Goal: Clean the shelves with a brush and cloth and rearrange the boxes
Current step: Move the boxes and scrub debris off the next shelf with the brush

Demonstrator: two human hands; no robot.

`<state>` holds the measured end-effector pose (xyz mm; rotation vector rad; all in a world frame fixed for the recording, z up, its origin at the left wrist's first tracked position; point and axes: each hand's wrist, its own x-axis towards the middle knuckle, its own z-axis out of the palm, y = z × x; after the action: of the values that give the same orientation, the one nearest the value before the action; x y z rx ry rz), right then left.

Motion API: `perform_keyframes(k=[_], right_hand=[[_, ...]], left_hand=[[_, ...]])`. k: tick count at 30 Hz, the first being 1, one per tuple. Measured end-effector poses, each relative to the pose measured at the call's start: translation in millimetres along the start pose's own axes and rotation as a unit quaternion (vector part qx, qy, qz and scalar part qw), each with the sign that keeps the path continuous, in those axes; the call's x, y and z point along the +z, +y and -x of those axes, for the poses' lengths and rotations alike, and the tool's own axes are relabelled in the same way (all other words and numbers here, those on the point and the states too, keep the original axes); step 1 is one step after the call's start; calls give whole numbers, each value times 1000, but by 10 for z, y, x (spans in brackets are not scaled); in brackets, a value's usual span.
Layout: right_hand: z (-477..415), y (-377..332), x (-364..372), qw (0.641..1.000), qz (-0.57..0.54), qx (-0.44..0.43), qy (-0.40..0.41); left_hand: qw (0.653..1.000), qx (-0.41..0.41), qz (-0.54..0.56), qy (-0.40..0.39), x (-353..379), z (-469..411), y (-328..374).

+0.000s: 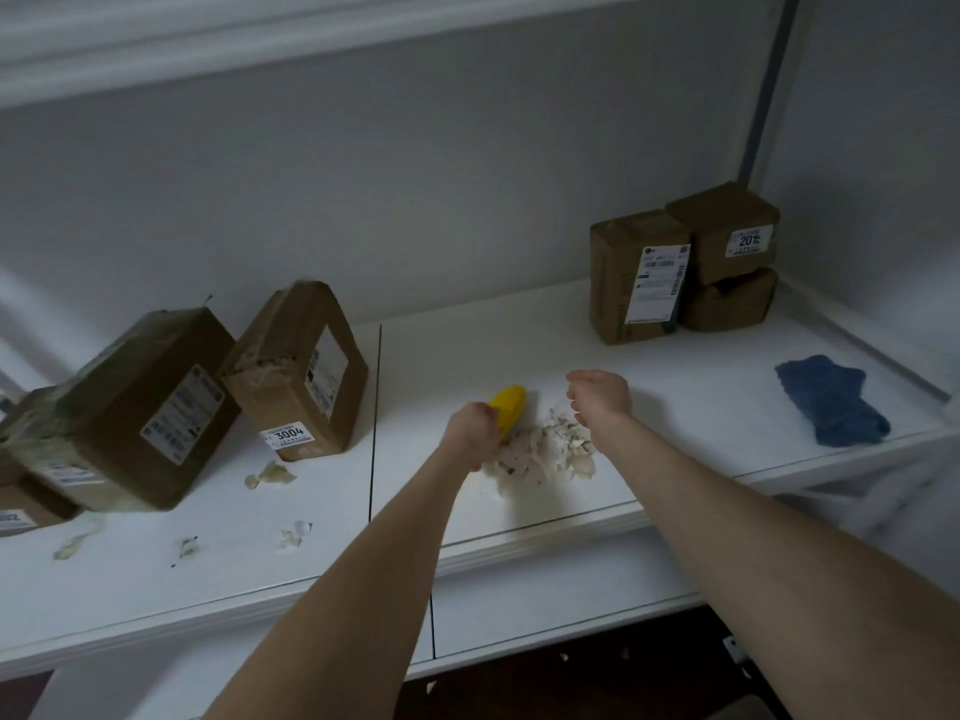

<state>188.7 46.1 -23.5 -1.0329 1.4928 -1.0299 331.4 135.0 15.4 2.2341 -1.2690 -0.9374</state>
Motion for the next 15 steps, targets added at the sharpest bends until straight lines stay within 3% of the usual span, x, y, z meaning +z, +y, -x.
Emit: perform_keyframes(k=[3, 9, 15], right_hand=[[59, -40, 9, 1000, 7, -2, -6], [131, -53, -40, 1000, 14, 0, -1], [202, -27, -52, 1000, 22, 2, -9]], left_hand=[[1000, 7, 27, -6, -31, 64, -10], [985, -70, 74, 140, -184, 69, -273], [974, -114, 162, 110, 211, 311, -309]])
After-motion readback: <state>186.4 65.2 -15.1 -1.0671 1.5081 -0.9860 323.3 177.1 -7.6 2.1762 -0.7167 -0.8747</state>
